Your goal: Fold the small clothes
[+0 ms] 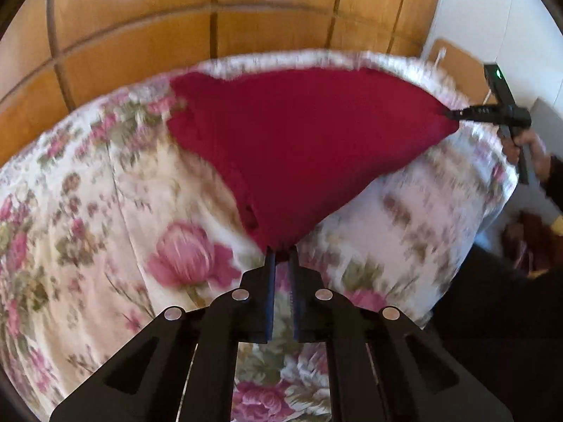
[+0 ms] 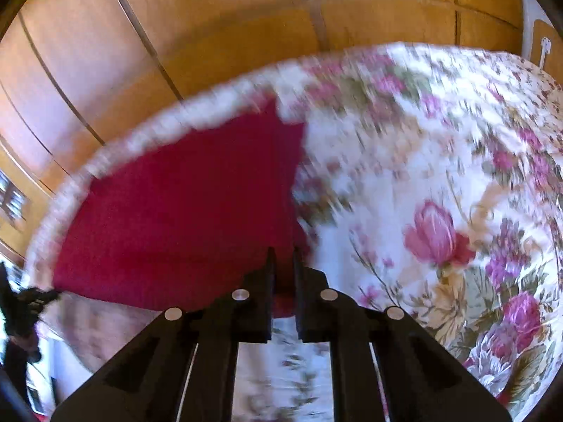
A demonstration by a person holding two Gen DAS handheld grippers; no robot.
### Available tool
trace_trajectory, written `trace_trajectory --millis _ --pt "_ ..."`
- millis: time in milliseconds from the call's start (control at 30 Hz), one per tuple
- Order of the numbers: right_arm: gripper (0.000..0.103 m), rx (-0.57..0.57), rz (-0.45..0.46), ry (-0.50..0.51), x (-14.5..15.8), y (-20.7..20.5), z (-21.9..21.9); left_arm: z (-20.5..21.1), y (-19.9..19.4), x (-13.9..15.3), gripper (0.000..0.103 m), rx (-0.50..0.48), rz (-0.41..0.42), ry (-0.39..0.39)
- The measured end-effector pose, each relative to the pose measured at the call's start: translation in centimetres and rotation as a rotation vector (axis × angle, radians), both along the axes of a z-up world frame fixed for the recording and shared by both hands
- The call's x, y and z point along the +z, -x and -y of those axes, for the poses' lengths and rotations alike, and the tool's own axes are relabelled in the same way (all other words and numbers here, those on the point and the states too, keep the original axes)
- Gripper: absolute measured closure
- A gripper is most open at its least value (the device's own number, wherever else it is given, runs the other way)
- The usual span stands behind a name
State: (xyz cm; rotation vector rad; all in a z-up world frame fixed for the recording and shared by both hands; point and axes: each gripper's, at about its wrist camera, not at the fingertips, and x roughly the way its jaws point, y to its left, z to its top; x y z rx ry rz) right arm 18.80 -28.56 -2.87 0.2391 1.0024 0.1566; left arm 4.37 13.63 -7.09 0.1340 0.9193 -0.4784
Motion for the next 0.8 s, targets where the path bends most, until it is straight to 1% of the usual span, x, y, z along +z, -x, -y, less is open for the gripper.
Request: trace_trajectory --millis 33,67,133,167,200,233,267,300,400,467,533,567,600,633,667,733,767,800 --pt "0.095 -0.003 -0.027 0.011 -1.3 -0.2 -0.1 -0.2 0.1 -0.8 0.103 0.012 -0.02 -0.021" --pt "0.095 -0.004 -0.028 0.015 -1.8 -0.2 -0.2 -0.5 0.1 -1.7 0.103 0.039 -0.037 -0.017" --pt "0.094 -0.016 -0.017 0.002 -1.7 0.0 -0.2 -1.5 0.4 -1.2 0.103 0.09 -0.047 0.061" --pt "0.092 -0.016 -0.016 -0.018 -1.4 0.0 -0.1 -1.9 0.6 -0.6 0.103 0.106 -0.031 0.08" --pt "0.081 -0.014 -0.011 -0.018 -1.2 0.1 0.0 -2.3 0.7 0.1 0.103 0.13 -0.012 0.11" --pt "0.064 -0.02 -0.001 -0.002 -0.8 0.3 0.2 -2.6 0.8 0.6 0.103 0.148 -0.008 0.14" --pt "0.06 -0.029 0.005 0.003 -0.5 0.5 0.4 -3.0 0.7 1.4 0.103 0.174 -0.004 0.185" --pt "0.059 -0.044 0.013 -0.007 -0.2 0.8 0.8 -3.2 0.7 2.3 0.103 0.197 0.014 0.224" --pt "0.059 -0.071 0.041 -0.045 0.7 1.7 1.7 -3.0 0.4 4.5 0.103 0.243 0.078 0.306" --pt "0.06 -0.067 0.045 -0.054 0.8 2.1 1.7 -2.2 -0.3 5.4 0.103 0.253 0.111 0.32" --pt "0.062 -0.049 0.04 -0.046 0.6 2.4 1.2 -0.5 -0.9 5.7 0.103 0.25 0.142 0.282" --pt "0.076 -0.037 0.02 -0.022 0.0 2.3 0.7 1.1 -1.6 5.6 0.103 0.236 0.142 0.256" --pt "0.094 -0.032 0.004 0.002 -0.5 2.3 0.3 2.2 -2.1 5.3 0.103 0.232 0.133 0.237" --pt "0.094 -0.017 -0.004 0.023 -0.9 2.3 -0.2 3.1 -2.8 4.8 0.103 0.235 0.119 0.204" --pt "0.095 -0.015 0.008 0.039 -0.9 2.6 -0.5 4.3 -3.6 3.9 0.103 0.245 0.093 0.139" --pt "0.095 -0.01 0.019 0.051 -0.8 2.7 -0.4 5.3 -4.6 1.9 0.103 0.273 0.042 0.052" --pt "0.094 -0.01 0.003 0.049 -1.1 2.5 -0.2 5.4 -5.0 0.7 0.103 0.286 0.003 0.035" --pt "0.087 -0.01 -0.015 0.061 -1.5 2.3 -0.1 5.3 -5.2 0.3 0.103 0.305 -0.011 0.038"
